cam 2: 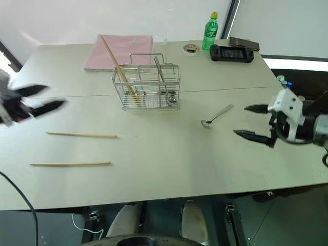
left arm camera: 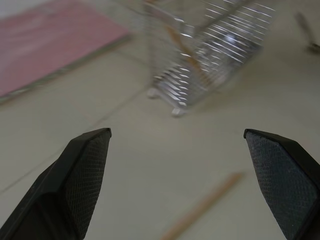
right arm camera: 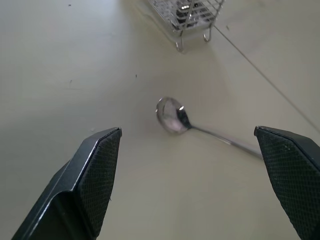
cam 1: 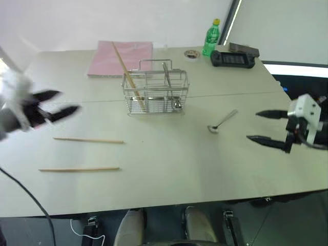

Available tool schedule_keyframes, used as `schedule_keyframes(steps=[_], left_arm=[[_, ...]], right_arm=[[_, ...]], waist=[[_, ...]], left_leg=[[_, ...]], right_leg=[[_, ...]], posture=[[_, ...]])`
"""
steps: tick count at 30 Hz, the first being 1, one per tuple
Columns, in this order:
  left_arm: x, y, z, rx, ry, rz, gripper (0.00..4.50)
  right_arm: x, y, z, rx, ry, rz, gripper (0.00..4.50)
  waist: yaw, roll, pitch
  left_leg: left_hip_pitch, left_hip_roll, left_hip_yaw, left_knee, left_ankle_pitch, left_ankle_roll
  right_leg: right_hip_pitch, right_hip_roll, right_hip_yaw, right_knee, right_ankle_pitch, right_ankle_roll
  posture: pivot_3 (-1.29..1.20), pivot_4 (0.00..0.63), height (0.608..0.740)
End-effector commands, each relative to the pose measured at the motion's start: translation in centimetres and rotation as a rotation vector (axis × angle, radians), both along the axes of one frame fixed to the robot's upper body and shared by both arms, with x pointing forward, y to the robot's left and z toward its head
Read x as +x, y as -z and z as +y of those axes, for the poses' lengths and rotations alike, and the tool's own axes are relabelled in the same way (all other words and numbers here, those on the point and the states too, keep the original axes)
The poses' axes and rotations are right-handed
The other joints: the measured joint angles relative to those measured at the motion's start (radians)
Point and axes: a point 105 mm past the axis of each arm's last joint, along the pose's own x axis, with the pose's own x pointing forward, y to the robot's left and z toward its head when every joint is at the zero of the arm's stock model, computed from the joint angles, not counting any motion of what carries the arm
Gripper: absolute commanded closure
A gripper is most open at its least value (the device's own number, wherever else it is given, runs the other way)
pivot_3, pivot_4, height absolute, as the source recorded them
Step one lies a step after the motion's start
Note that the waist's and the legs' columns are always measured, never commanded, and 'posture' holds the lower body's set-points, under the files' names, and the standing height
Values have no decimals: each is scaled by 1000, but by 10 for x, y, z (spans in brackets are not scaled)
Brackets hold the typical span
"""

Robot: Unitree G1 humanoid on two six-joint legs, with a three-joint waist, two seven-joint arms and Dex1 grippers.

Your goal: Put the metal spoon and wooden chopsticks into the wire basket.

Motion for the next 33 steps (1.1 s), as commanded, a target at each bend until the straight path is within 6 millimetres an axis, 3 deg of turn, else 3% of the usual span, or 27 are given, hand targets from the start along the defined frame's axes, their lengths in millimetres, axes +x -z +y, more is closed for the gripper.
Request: schedule_keyframes(steps=[1,6,11,17,26,29,32,33], left_arm=[[-16,0,-42,79,218,-6,0],[-12,-8,-81,17,328,-67,0],[-14,-12,-105,-20,405,-73,0],[-21,-12,-115,-28,448,-51,0],[-25,-15,-117,-29,443,-42,0],[-26,-15,-117,-27,445,-36,0],[-27,-15,-117,-21,450,-32,0],[-27,-15,-117,-20,451,-33,0]], right_arm=[[20,-3,5,-107,-98,-3,92],[55,-1,13,-256,-195,-36,92],[81,19,21,-404,-240,-23,92],[93,44,27,-557,-277,-3,92],[104,48,47,-578,-287,-9,92],[101,57,48,-612,-316,26,92],[94,70,49,-622,-365,83,981],[92,71,50,-618,-378,91,1482]], waist=[[-4,2,2],[-7,2,3],[-14,2,3],[-15,3,3],[-15,2,3],[-13,2,3],[-14,2,3],[-15,2,3]], left_leg=[[0,1,0,0,0,0],[0,1,0,0,0,0],[0,0,0,0,0,0],[1,0,-1,0,0,0],[2,0,-1,0,1,-1],[2,0,-2,0,1,-1],[2,0,-2,0,1,-1],[2,0,-2,0,1,-1]], right_leg=[[0,1,0,0,0,0],[1,1,0,0,0,1],[0,2,0,3,2,5],[0,2,0,5,2,6],[1,3,0,6,2,6],[1,3,0,6,2,6],[2,3,0,6,2,6],[2,3,0,6,2,6]], posture=[[0,150,731],[0,150,731],[0,150,731],[0,150,731],[0,150,731],[0,150,731],[0,150,731],[0,150,731]])
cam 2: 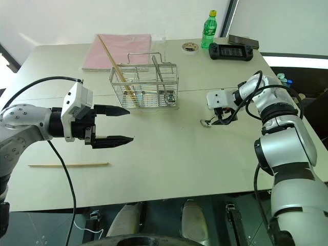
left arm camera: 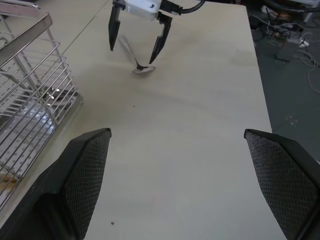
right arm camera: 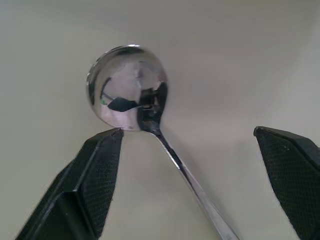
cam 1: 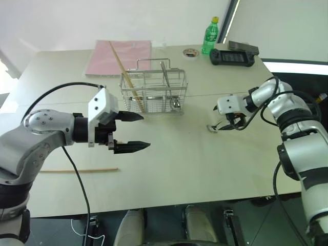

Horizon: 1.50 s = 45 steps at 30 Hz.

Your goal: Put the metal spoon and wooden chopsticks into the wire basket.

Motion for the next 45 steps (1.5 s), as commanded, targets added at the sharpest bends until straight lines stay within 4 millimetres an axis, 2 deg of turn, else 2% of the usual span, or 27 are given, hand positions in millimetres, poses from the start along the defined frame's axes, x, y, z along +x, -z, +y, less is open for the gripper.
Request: schedule_keyframes(steps=[1,4,6,18,21,24,29,40,43,45], left_arm=[[-4,-11,-1,9,13,-54,0],[-2,-15,0,6,6,-73,0],[0,-19,1,0,-1,-84,0],[10,-26,4,-7,-17,-111,0],[12,-27,5,-10,-19,-122,0],[13,-28,4,-16,-20,-128,0],[14,-30,4,-27,-29,-142,0],[16,-37,6,-40,-53,-157,0],[16,-41,7,-45,-64,-163,0],[16,-41,7,-46,-70,-164,0]], right_arm=[[-4,0,3,-1,-37,24,2003],[-7,4,5,14,-53,49,3622],[-8,5,6,26,-52,54,4458],[-11,4,1,45,-36,69,4458],[-8,-2,0,34,-30,51,3595],[-3,-5,-1,5,-26,0,2123],[3,-7,-2,-13,-2,-35,2123],[13,5,5,-81,-10,-111,2123],[8,11,8,-74,-24,-69,2954],[5,14,9,-66,-31,-42,3972]], waist=[[-1,0,0],[-1,0,0],[-1,0,0],[-1,0,0],[-1,0,0],[-1,0,0],[-2,0,0],[-3,-1,-1],[-4,-1,-1],[-7,-1,-1]], left_leg=[[0,0,0,0,0,0],[0,0,0,0,0,0],[1,0,0,0,0,0],[2,0,0,0,1,-1],[2,0,0,0,1,-1],[2,0,0,0,1,-1],[2,0,0,0,1,-1],[4,0,0,0,1,-2],[7,0,0,0,1,-2],[9,0,0,0,1,-2]], right_leg=[[0,0,0,0,0,0],[0,0,0,1,0,0],[0,0,0,1,0,0],[2,0,0,1,0,0],[2,0,0,1,0,0],[2,0,0,1,0,0],[2,0,0,1,0,0],[3,1,0,1,0,0],[6,1,0,1,0,0],[8,1,0,1,0,0]], posture=[[0,150,731],[0,150,731],[0,150,731],[0,150,731],[0,150,731],[0,150,731],[0,150,731],[0,150,731],[0,150,731],[0,150,731]])
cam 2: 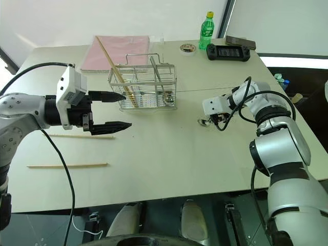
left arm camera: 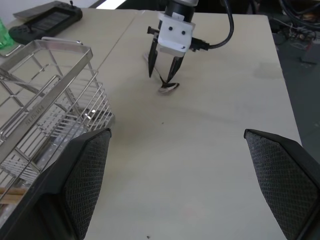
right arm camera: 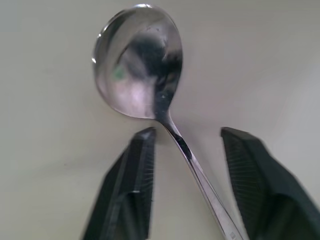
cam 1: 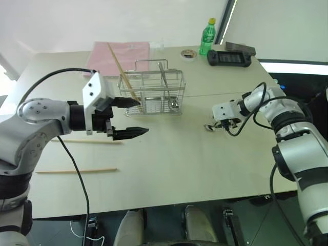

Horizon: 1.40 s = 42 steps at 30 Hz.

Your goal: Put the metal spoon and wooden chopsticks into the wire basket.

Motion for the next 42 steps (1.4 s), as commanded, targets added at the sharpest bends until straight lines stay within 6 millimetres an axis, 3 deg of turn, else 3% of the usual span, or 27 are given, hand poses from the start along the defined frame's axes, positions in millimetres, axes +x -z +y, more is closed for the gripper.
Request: schedule_keyframes(steps=[1,9,15,19,23,27,30,33,37,42], left_arm=[[-1,-15,3,-15,-18,-56,0],[-3,-16,4,-19,-22,-53,0],[0,-19,5,-23,-26,-62,0],[5,-24,9,-34,-49,-80,0],[12,-33,17,-46,-84,-107,0],[17,-41,25,-58,-113,-131,0],[23,-49,36,-61,-152,-164,0],[29,-55,40,-68,-170,-185,0],[31,-58,40,-71,-166,-194,0],[30,-61,39,-70,-161,-205,0]], right_arm=[[-2,0,5,16,-17,27,4446],[-10,4,5,49,-35,82,4485],[-20,-15,24,221,-155,105,4485],[-35,-45,47,452,-248,117,4485],[-78,-101,79,802,-284,184,4485],[-96,-148,98,1061,-224,213,4485],[-89,-202,113,1356,-147,182,4485],[-75,-224,123,1501,-66,143,4485],[-45,-228,134,1574,58,43,4485],[-14,-204,141,1545,164,-44,4485]], waist=[[-4,0,0],[-6,0,0],[-9,0,0],[-12,1,0],[0,2,1],[7,3,2],[7,2,2],[9,2,1],[11,1,1],[8,1,1]], left_leg=[[1,0,0,0,0,0],[5,0,-1,-2,0,0],[5,0,-1,-2,0,0],[5,0,-1,-2,0,0],[4,0,-2,-2,-1,1],[4,0,-1,-1,-1,1],[5,0,-1,-1,-1,1],[4,0,-1,-1,-1,1],[2,0,-1,-2,-1,2],[-8,0,-1,-1,-1,2]], right_leg=[[1,0,0,0,0,0],[5,0,0,0,-1,2],[5,0,0,0,-1,2],[5,0,0,0,-1,2],[4,0,-1,1,-2,3],[3,0,0,2,-2,2],[4,0,0,1,-2,2],[3,0,0,1,-2,1],[1,0,-1,0,-2,2],[-11,0,0,4,-1,2]], posture=[[0,150,731],[0,150,731],[0,150,731],[0,150,731],[0,150,731],[0,150,731],[0,150,731],[0,150,731],[0,150,731],[0,150,731]])
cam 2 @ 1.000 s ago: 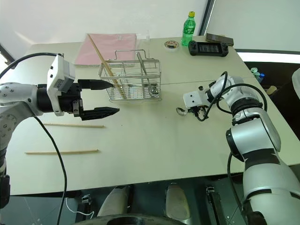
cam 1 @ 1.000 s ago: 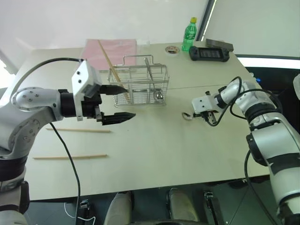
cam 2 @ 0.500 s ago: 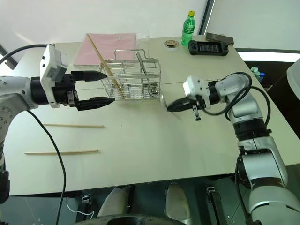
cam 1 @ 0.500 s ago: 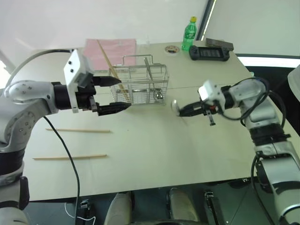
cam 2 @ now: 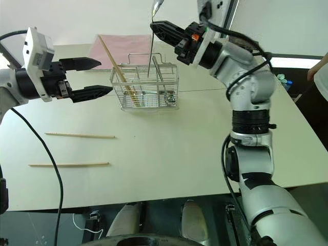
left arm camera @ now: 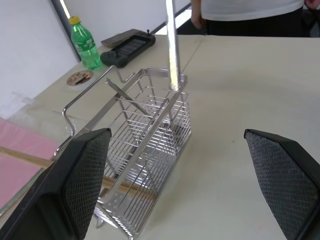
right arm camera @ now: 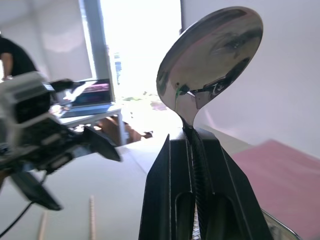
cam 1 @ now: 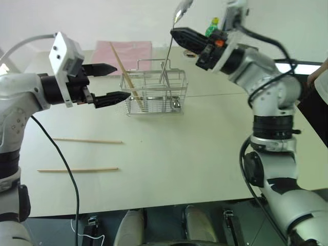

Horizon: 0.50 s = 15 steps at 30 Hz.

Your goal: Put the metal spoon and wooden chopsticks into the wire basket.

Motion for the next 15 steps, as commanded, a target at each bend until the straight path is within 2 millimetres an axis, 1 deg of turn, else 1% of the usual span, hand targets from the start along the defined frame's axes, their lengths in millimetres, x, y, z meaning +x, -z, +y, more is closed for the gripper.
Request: schedule_keyframes(steps=[1,3,5,10,15], left_arm=[[-6,-18,-1,0,11,-72,0],[-7,-18,0,3,8,-74,0],[-8,-17,1,5,4,-76,0],[-10,-18,2,4,-6,-80,0],[-10,-18,3,-1,-14,-84,0]], right_arm=[[10,-3,0,-39,81,-104,4485],[24,4,-3,-39,138,-87,4485],[30,14,-4,-71,162,-88,4485],[31,40,0,-144,144,-81,4485],[33,59,1,-176,145,-46,4485]], waist=[[-2,0,0],[-3,0,0],[-4,0,0],[-4,-1,0],[-4,0,0]], left_leg=[[0,0,0,0,0,0],[0,0,0,0,0,0],[0,0,0,0,0,0],[0,0,0,0,0,0],[0,0,0,0,0,0]], right_leg=[[-1,0,0,1,0,0],[-1,0,0,2,0,0],[-1,0,0,2,0,0],[-1,0,0,4,0,0],[-1,0,0,4,0,0]], posture=[[0,150,731],[0,150,731],[0,150,731],[0,150,731],[0,150,731]])
